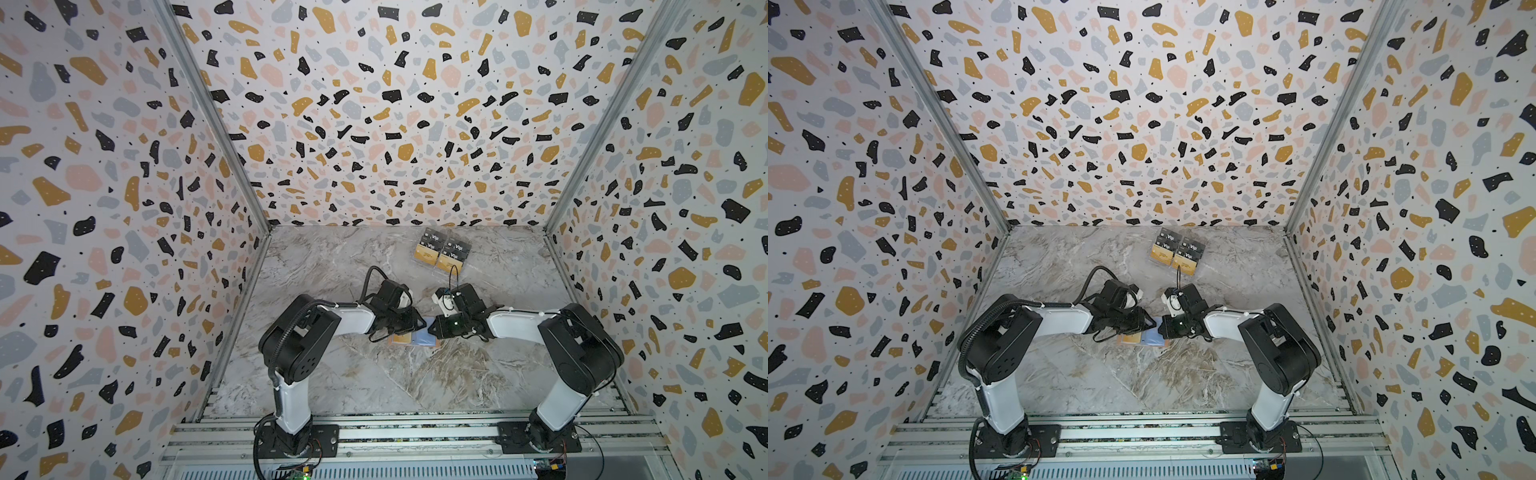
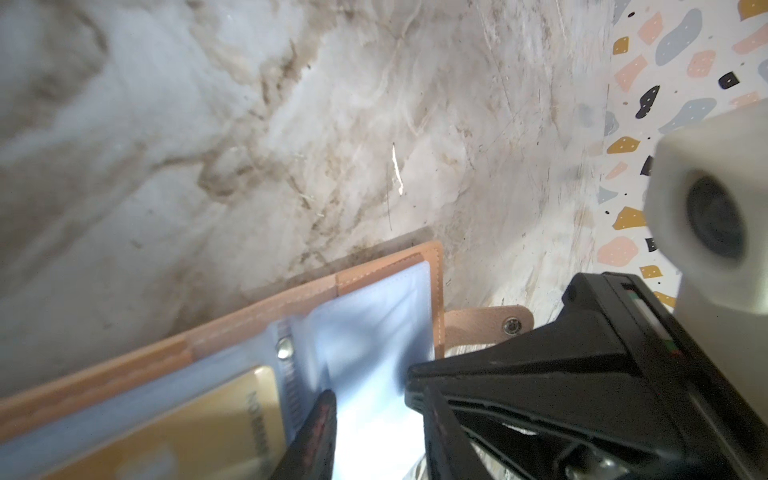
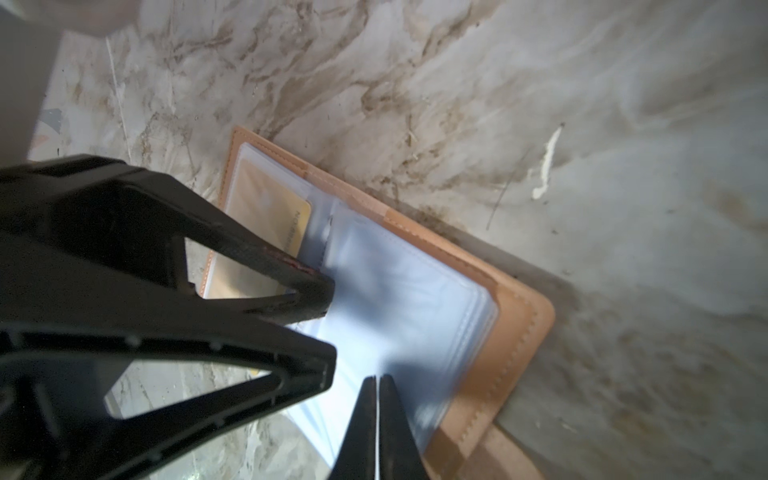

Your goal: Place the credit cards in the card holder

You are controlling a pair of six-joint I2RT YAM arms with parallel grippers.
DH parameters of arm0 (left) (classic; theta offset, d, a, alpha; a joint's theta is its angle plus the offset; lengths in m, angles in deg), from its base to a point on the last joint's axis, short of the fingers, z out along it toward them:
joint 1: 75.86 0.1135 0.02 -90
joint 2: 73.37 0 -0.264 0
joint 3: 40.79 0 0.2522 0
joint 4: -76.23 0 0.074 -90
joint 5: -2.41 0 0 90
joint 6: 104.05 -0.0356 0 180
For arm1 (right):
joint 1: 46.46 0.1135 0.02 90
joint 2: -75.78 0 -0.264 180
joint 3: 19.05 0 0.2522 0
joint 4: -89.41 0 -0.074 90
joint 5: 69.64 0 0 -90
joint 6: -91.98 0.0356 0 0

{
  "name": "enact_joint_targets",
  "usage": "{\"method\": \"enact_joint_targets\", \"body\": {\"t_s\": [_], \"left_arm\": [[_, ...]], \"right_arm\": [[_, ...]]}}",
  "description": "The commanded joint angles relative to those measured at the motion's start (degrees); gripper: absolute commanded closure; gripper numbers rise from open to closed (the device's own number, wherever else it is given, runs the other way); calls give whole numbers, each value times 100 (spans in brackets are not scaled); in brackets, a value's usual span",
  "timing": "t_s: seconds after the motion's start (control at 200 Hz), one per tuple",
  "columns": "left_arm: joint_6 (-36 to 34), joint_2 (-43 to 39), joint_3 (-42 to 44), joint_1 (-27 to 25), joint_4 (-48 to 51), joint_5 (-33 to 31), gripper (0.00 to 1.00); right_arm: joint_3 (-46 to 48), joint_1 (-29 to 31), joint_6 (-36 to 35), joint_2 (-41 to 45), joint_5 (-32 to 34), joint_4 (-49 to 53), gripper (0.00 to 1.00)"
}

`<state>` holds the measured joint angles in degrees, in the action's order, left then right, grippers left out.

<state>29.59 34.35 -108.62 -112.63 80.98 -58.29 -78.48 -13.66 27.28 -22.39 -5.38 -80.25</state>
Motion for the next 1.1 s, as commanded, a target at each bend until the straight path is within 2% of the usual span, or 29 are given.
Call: {"method": "enact_joint_targets", "body": {"t_s": [0.0, 0.16, 0.235, 0.496, 0.706, 0.916, 1.096], "left_arm": [[378, 220, 292, -7, -61, 100, 63], [666, 146, 460, -3, -687, 383, 64], [1019, 126, 550, 4, -1051, 524, 64], [1237, 109, 666, 4, -1467, 581, 69], [1253, 135, 678, 4, -1567, 554, 81], [1075, 207, 580, 12, -1374, 495, 87], [1006, 193, 529, 21, -1296, 471, 98]], "right_arm": [[146, 51, 28, 21, 118, 274, 93], [155, 47, 32, 52, 130, 248, 93], [142, 49, 42, 44, 121, 241, 93], [111, 48, 21, 118, 138, 272, 93], [68, 57, 28, 118, 122, 291, 93], [-25, 69, 9, 208, 125, 403, 93], [-97, 49, 19, 415, 141, 487, 92]]}}
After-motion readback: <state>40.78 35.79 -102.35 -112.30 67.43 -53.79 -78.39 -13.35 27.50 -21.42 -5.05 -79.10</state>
